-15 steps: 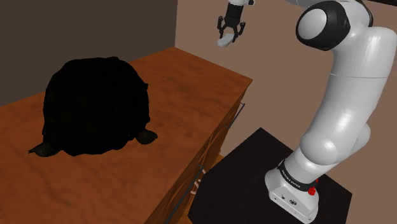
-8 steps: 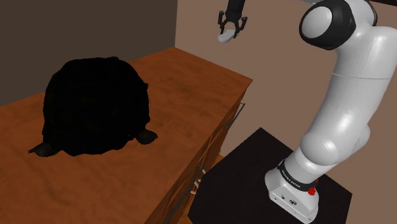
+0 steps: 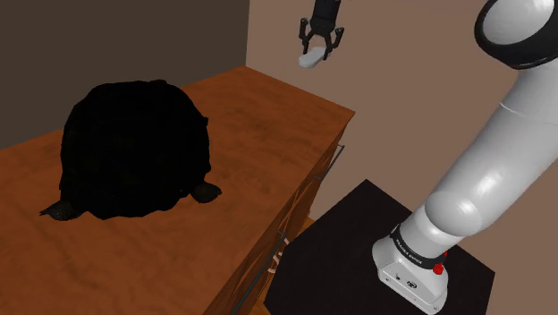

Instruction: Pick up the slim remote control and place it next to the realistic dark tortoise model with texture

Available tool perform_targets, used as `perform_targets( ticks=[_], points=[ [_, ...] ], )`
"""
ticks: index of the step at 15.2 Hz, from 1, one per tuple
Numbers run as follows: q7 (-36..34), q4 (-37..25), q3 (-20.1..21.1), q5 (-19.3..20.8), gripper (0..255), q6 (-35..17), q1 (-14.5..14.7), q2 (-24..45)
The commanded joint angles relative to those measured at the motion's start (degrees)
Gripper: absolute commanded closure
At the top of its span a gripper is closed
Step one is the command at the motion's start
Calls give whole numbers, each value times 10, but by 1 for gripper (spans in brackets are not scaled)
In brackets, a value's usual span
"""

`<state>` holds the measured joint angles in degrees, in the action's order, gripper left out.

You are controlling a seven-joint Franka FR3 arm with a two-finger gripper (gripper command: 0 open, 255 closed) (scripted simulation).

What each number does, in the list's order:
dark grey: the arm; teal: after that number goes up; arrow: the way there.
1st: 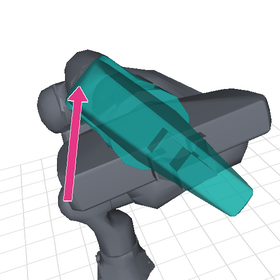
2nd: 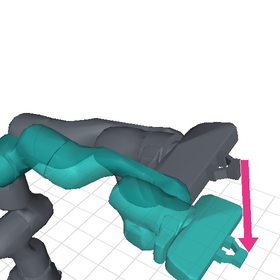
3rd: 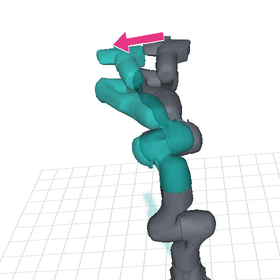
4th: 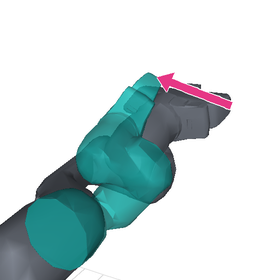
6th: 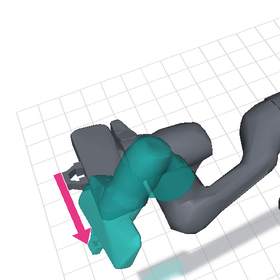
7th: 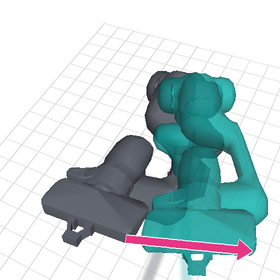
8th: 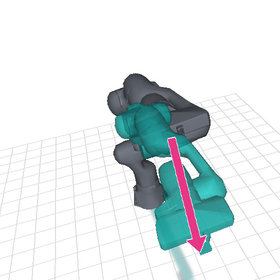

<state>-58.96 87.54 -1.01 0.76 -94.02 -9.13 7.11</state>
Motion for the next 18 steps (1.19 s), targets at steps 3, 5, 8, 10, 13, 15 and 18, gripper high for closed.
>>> perform_targets(
  ticks=[3,5,8,10,13,15,18],
  points=[
    [-45,81,20,1,255,-13,24,-68],
    [-68,113,32,0,255,-17,35,-95],
    [-101,154,50,-4,255,-22,52,-131],
    [-124,178,63,-7,255,-23,62,-153],
    [-160,207,84,-15,255,-24,79,-182],
    [-184,224,98,-20,255,-24,90,-199],
    [-184,249,99,-21,255,-47,90,-201]
  ],
)
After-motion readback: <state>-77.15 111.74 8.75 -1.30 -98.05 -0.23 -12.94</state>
